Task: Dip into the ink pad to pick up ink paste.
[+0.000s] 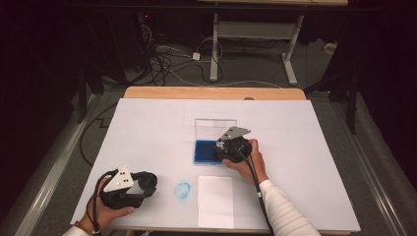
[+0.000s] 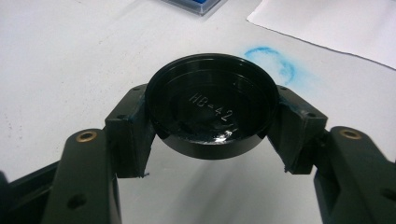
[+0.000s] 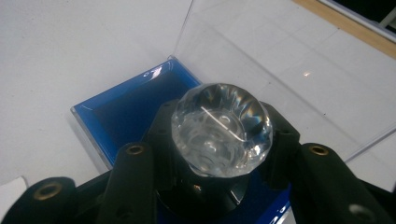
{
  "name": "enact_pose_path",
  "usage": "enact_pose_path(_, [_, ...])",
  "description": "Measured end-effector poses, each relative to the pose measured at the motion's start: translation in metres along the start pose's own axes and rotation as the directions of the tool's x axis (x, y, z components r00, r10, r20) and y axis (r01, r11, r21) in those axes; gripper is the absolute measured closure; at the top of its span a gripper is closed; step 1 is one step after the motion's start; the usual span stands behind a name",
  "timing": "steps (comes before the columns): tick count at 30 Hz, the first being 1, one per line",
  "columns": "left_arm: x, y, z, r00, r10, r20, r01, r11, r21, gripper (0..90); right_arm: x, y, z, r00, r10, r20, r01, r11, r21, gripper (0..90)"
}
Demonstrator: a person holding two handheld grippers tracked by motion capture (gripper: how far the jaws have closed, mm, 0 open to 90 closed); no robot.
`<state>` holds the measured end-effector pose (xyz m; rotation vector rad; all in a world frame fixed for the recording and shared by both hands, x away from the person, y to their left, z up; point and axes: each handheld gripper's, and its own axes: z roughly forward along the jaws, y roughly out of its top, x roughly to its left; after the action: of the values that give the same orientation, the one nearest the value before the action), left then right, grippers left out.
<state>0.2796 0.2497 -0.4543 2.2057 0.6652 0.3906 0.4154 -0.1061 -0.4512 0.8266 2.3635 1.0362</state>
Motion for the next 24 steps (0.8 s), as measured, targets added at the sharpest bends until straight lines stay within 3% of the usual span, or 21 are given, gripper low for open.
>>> enact_pose_path(13, [0.0014,0.0007,-0.0001,1.0000,-0.003,0.005,0.003,1.0000,-0.009,36.1,-0.0009,-0.0004,0.0005,0.9996,0.015,-0.023,-0.015,1.000,0.003,58.0])
enact_pose_path(18, [0.0018,0.0009,-0.0006,1.0000,-0.004,0.005,0.004,0.9999,-0.011,36.1,-0.0035,-0.0010,-0.0004,0.9986,0.042,-0.033,-0.042,0.999,-0.002,57.5])
enact_pose_path(24, [0.0023,0.0009,-0.0007,1.0000,-0.005,0.007,0.005,0.9999,-0.009,36.1,-0.0057,0.0004,-0.0039,0.9976,0.057,-0.040,-0.057,0.998,-0.001,52.8])
